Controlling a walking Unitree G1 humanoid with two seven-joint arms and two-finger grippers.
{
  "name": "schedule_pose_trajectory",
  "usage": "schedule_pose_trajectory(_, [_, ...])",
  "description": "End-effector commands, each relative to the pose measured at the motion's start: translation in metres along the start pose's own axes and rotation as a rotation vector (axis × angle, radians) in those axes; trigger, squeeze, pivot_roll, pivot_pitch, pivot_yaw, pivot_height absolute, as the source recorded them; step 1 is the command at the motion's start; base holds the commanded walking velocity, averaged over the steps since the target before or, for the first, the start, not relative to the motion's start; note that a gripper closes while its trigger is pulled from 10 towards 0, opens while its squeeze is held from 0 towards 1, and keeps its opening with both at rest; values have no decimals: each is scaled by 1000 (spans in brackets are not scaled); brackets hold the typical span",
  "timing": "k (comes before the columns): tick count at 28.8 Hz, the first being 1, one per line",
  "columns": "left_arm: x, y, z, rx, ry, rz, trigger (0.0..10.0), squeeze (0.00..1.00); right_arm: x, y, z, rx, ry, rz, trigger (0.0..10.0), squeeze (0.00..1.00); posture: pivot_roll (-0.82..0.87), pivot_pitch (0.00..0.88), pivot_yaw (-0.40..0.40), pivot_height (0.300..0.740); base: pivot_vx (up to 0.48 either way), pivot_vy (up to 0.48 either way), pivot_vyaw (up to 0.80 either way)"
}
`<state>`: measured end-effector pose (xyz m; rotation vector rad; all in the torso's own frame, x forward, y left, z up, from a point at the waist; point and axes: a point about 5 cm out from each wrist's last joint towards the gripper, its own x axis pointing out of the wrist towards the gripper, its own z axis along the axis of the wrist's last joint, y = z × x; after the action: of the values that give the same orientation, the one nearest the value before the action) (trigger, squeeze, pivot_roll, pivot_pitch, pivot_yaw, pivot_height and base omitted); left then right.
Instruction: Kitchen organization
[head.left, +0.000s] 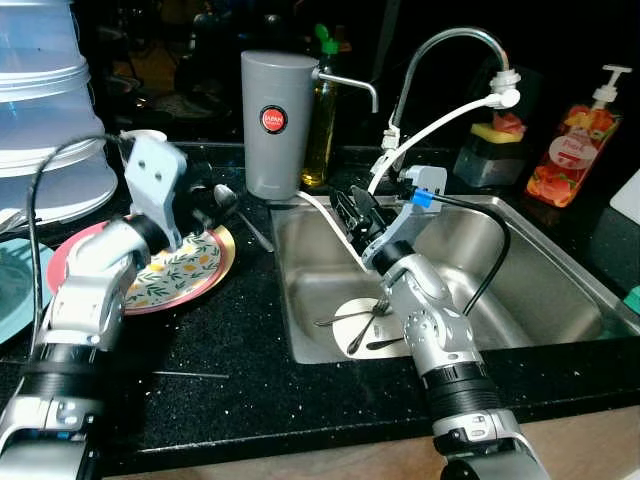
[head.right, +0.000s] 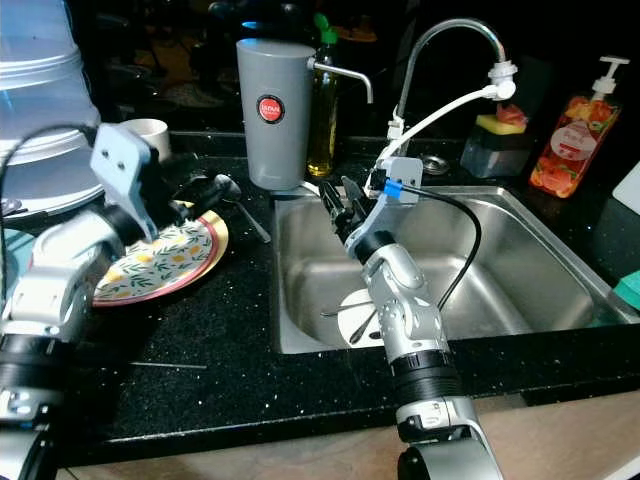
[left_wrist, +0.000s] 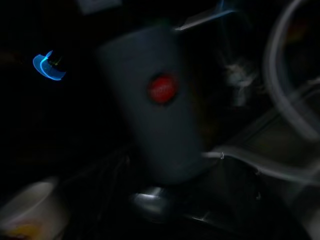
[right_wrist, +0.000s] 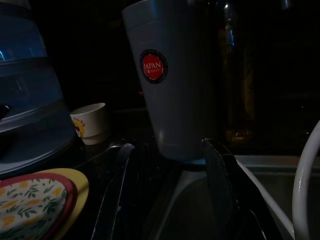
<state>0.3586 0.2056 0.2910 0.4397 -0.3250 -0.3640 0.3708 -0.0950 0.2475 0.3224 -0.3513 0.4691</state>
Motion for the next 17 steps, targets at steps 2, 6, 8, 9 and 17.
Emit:
schedule_pose_trajectory(2, [-4,19,-19,70,185,162,10000,0,1,-1,3,4,-5,-1,10000,0,70,18,-70,740,0,0,0])
schedule_pose_trajectory(6, [-26,45,-57,16,451,450,10000,0,1,0,2,8,-3,6,10000,0,73,11,-69,740,0,0,0])
schedule_pose_trajectory(8, [-41,49,-77,-41,553,530,10000,0,1,1,2,11,-1,14,10000,0,72,8,-69,740,0,0,0])
schedule_pose_trajectory(9, [-46,49,-85,-46,591,547,10000,0,1,1,1,13,0,16,10000,0,72,7,-71,740,0,0,0])
schedule_pose_trajectory(17, [-61,39,-115,-113,725,571,10000,0,1,1,2,17,1,22,10000,0,68,7,-70,740,0,0,0])
